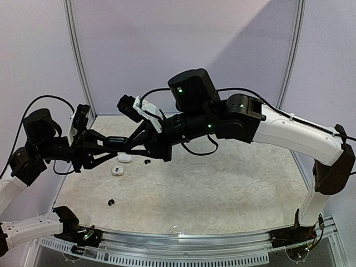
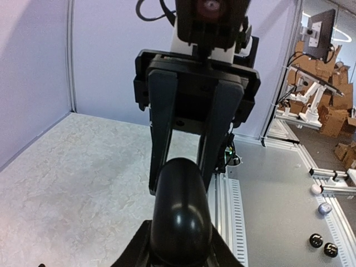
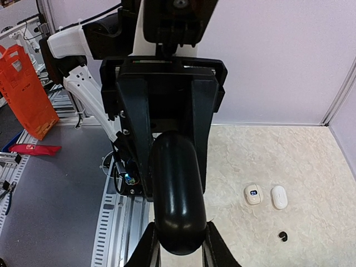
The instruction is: Insert the wireless bluetooth earbuds into the charging case
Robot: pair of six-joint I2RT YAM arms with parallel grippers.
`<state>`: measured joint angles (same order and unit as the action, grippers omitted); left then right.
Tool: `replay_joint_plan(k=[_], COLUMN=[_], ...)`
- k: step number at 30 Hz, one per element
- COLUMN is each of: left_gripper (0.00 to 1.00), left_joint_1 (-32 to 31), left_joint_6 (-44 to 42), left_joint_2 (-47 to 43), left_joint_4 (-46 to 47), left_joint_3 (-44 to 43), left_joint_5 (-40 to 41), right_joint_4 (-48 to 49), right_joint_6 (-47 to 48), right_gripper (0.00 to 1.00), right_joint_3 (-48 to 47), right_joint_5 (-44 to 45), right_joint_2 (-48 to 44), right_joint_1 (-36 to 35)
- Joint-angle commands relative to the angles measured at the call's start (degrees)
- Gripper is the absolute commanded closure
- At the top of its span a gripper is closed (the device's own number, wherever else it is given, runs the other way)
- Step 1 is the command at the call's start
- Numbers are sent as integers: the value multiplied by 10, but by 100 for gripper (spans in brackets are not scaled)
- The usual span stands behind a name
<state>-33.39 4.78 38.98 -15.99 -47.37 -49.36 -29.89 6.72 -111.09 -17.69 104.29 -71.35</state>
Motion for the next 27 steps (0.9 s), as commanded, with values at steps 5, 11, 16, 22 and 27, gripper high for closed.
replay_joint_plan(k=[5,11,16,22,27], left_gripper=[100,100,100,100,100], left_joint_1=[-9,-9,-9,-9,-3], left_joint_6=[16,22,-10,-47,-80], left_joint_2=[-3,-1,18,9,-4], left_joint_4=[29,32,14,-7,-4], left_joint_3=[9,12,-4,-8,3], left_joint_5=[-8,1,10,25,34], right_joint_4=[7,7,15,-3,-25], right_joint_6=[0,0,-10,6,17], right_gripper=[100,100,65,38,26], right_joint_3=[-15,-13,14,-5,-39], right_joint_5=[4,9,20,25,31], right_joint_2=[-9,-13,-19,-19,0], right_joint_1=[-2,-2,-4,-2,-2])
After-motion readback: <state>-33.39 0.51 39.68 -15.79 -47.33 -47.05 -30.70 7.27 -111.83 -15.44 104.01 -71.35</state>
